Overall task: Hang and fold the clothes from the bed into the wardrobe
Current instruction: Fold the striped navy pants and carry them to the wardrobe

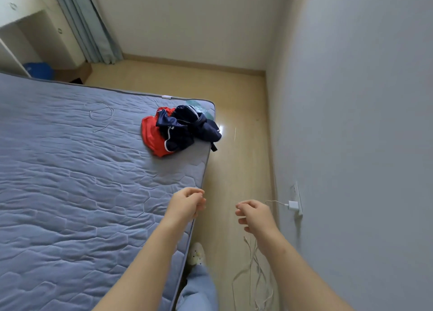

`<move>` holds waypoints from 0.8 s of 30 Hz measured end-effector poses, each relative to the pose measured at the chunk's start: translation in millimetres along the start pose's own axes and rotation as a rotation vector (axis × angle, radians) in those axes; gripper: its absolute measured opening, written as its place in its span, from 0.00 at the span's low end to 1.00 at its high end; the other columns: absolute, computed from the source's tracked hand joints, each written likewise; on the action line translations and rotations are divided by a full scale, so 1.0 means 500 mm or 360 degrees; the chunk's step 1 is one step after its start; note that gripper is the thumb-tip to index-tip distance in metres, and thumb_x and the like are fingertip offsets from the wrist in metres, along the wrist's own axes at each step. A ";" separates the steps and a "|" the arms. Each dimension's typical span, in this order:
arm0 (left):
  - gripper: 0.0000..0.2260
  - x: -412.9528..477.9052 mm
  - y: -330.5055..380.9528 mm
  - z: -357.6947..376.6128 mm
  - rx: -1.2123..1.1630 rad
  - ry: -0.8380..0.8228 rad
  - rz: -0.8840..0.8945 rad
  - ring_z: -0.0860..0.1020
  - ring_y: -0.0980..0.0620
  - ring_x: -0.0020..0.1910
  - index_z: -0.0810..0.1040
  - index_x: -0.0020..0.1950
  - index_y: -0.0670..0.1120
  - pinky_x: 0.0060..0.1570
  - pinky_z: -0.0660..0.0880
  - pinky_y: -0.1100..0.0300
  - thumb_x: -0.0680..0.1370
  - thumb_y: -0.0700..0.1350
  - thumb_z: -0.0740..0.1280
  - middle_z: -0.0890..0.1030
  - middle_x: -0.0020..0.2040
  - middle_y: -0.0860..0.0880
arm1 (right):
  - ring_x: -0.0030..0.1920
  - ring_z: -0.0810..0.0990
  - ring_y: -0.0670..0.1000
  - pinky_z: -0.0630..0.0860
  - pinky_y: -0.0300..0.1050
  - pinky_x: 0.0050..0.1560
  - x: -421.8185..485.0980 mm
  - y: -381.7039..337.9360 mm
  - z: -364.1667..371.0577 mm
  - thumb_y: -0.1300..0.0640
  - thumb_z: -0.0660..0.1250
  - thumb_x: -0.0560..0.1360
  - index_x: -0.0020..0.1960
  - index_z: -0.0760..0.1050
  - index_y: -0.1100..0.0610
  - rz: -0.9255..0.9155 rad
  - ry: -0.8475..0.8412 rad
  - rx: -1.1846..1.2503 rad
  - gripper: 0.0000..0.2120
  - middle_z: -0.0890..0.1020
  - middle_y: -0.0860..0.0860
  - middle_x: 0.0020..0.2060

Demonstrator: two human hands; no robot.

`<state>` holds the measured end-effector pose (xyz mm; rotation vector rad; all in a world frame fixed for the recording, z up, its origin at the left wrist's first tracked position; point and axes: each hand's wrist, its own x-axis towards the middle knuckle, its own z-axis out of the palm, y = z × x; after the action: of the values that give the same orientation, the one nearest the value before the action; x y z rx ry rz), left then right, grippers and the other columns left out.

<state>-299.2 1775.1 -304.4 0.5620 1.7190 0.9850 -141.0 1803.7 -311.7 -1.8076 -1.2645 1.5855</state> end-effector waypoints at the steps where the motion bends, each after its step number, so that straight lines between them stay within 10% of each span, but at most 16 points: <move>1: 0.07 0.036 0.021 -0.007 -0.0010 0.0012 0.0008 0.76 0.53 0.34 0.76 0.45 0.45 0.32 0.68 0.63 0.79 0.38 0.60 0.78 0.37 0.48 | 0.36 0.73 0.50 0.67 0.41 0.36 0.031 -0.024 0.010 0.60 0.62 0.76 0.38 0.74 0.55 -0.0022 -0.0014 -0.0078 0.09 0.77 0.49 0.34; 24: 0.08 0.651 0.336 -0.167 -0.0089 0.0371 -0.0189 0.76 0.54 0.34 0.75 0.45 0.47 0.32 0.67 0.63 0.79 0.39 0.58 0.78 0.38 0.50 | 0.34 0.70 0.49 0.65 0.40 0.34 0.652 -0.458 0.287 0.62 0.61 0.74 0.39 0.75 0.55 -0.0039 -0.0469 -0.0325 0.08 0.76 0.50 0.33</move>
<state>-508.7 2085.8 -331.7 0.3140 1.9003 1.0422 -376.5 2153.9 -346.8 -1.7100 -1.6270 1.8159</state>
